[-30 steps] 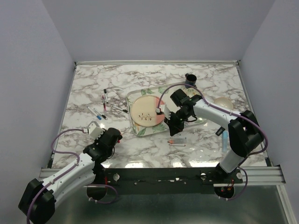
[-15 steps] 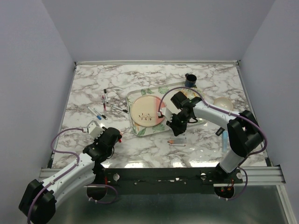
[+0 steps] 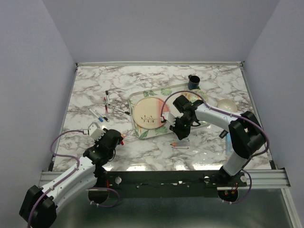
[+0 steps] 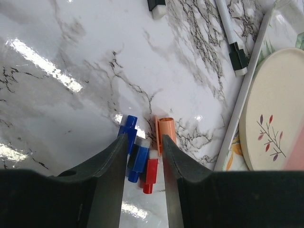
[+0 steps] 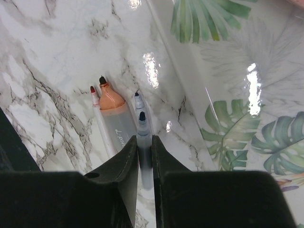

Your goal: Open the pen caps

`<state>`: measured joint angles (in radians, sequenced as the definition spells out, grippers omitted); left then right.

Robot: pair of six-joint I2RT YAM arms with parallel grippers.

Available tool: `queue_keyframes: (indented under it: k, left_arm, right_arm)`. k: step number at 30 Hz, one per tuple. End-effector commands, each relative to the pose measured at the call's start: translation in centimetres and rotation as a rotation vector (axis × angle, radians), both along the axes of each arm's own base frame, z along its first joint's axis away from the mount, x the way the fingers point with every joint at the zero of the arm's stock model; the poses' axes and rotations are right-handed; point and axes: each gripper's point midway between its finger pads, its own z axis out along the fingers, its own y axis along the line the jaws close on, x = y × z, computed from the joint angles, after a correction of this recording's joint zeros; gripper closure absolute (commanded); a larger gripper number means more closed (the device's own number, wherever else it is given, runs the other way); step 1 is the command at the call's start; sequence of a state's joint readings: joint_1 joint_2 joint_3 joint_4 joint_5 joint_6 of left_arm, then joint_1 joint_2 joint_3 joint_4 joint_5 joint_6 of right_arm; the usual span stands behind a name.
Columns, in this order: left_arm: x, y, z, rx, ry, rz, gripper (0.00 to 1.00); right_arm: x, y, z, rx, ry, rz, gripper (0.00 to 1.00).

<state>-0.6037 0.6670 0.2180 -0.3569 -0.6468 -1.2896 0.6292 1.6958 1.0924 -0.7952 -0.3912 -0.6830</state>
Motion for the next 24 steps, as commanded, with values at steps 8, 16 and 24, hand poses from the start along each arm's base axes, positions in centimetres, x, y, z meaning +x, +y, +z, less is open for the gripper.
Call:
queue_keyframes:
  k: [8,16,24]
  left_arm:
    - [0.4,1.1,3.8,0.022,-0.087,0.025,0.52]
    - [1.3,-0.1,6.7,0.03,-0.172,-0.072,0.23]
    - [2.1,-3.2,10.0,0.094,-0.308,-0.331,0.08]
  right_arm:
    - [-0.6,-1.1,-1.5,-0.079,0.002,0.044,0.72]
    - [0.6,-1.5,3.9,0.033,-0.151,0.061,0.68]
    - [-0.5,-10.0,6.3,0.061,-0.283,0.224,0.52]
